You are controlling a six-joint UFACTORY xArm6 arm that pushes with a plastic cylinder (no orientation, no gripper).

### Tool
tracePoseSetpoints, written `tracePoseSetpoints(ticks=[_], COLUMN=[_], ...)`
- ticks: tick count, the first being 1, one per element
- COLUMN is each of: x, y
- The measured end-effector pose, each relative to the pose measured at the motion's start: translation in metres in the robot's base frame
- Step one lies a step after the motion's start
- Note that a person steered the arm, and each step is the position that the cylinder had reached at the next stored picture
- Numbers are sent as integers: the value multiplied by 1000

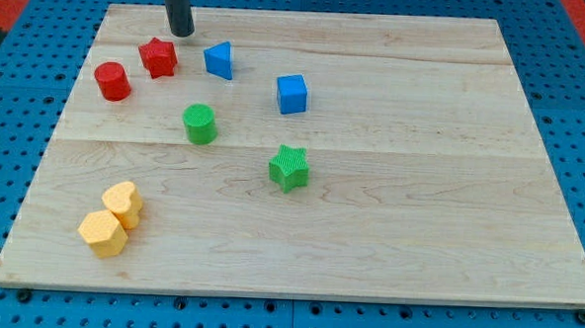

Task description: Move your arm towards the yellow hexagon

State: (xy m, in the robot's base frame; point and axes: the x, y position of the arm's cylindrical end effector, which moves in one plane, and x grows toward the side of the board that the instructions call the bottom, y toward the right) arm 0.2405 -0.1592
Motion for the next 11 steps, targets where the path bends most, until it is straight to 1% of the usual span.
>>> tracePoseSetpoints(ticks=[1, 2, 3, 4, 5, 6, 7, 8, 9, 10, 11], x=[36, 37, -16, 1, 60, 182, 312, 357, 378, 362, 350], y=[24, 30, 56, 141, 261, 281, 274, 183, 108, 18, -31])
